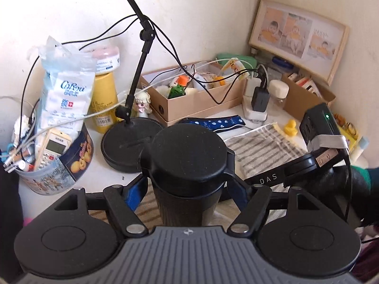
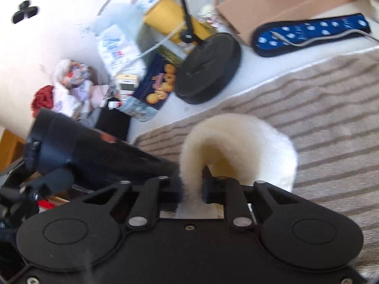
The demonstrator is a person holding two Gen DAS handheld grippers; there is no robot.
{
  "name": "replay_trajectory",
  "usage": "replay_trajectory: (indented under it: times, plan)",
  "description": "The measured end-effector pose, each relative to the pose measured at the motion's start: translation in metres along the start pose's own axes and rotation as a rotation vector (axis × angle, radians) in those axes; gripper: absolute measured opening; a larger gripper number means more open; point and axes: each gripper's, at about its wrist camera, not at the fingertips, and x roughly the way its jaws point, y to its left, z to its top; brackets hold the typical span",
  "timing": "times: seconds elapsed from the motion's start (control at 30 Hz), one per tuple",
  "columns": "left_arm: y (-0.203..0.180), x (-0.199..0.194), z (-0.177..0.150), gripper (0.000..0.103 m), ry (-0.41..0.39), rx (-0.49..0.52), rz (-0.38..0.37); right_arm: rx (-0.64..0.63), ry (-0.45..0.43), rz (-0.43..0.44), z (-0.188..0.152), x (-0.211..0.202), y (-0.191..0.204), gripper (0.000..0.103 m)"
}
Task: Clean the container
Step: 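Wipe the tumbler body with the towel in the right gripper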
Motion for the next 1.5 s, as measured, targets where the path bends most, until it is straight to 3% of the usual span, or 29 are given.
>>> replay_trajectory:
  times: [0.13, 0.43, 0.57, 0.8, 1.17, 1.27, 1.37, 1.5]
  plan:
    - [0.0, -0.001, -0.002, 0.063, -0.002, 0.028, 0.008, 0.007, -0.035, 0.059, 0.003, -0.016, 0.007, 0.011]
    - [0.002, -0.003, -0.007, 0.063, -0.023, 0.045, -0.021, -0.075, -0.137, 0.232, 0.027, -0.057, 0.05, 0.01]
    - [0.002, -0.004, -0.009, 0.063, -0.026, 0.052, -0.028, -0.036, -0.097, 0.238, 0.029, -0.038, 0.043, 0.01]
    - [0.003, -0.003, -0.01, 0.063, -0.032, 0.045, -0.029, 0.107, -0.006, 0.162, 0.009, 0.003, 0.002, 0.01]
    - [0.004, -0.003, -0.009, 0.063, -0.037, 0.05, -0.035, 0.26, 0.05, 0.121, -0.008, 0.03, -0.039, 0.01]
    - [0.006, -0.003, -0.01, 0.063, -0.042, 0.101, -0.063, 0.286, 0.062, 0.132, -0.011, 0.029, -0.043, 0.01]
    - [0.011, -0.004, -0.014, 0.063, -0.067, 0.215, -0.13, 0.284, 0.07, 0.154, -0.012, 0.024, -0.039, 0.01]
    - [0.019, -0.005, -0.012, 0.063, -0.045, 0.191, -0.16, 0.262, 0.054, 0.173, -0.011, 0.014, -0.031, 0.01]
